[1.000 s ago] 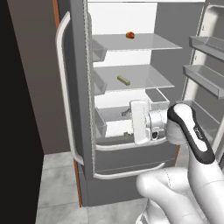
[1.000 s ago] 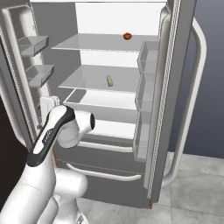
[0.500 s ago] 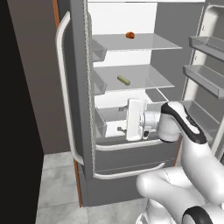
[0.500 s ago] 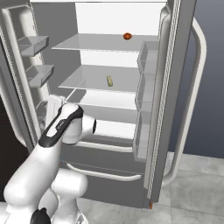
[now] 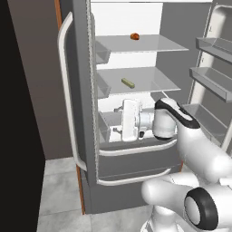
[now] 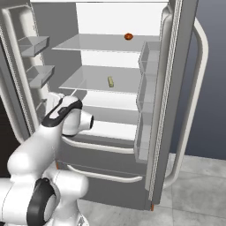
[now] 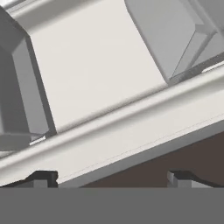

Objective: Retrieve the butter from the fridge and place it on a plate on the dining table. Then retrieve the butter knife by the fridge and place it near the plate.

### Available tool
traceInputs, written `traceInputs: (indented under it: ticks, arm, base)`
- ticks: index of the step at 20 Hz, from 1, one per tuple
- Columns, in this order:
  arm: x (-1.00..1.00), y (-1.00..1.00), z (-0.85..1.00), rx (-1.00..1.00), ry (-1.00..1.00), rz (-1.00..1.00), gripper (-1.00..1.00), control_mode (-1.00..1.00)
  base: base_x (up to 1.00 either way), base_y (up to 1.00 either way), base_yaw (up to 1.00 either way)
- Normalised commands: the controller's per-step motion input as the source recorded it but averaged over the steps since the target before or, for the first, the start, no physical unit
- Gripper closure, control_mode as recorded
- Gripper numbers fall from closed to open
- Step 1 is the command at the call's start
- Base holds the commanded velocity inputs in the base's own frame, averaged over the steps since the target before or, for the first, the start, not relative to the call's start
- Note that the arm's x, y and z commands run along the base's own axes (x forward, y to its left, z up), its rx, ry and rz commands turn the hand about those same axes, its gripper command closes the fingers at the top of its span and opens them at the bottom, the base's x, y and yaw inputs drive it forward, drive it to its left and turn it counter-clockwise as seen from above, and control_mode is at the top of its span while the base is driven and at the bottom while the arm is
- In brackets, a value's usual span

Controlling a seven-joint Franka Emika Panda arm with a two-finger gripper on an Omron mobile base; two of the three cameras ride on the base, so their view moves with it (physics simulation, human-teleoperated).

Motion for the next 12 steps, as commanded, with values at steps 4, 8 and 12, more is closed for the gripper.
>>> traceInputs:
  ticks: [4, 8, 12]
  arm:
    - [0.28, 0.28, -0.17, 0.00, 0.01, 0.00, -1.00, -1.00]
    - [0.21, 0.28, -0.25, -0.02, 0.01, 0.00, -1.00, -1.00]
    - [0.05, 0.30, -0.24, -0.02, 0.00, 0.00, -1.00, -1.00]
  base:
    - [0.00, 0.00, 0.00]
    - [0.00, 0.00, 0.00]
    - [0.00, 0.00, 0.00]
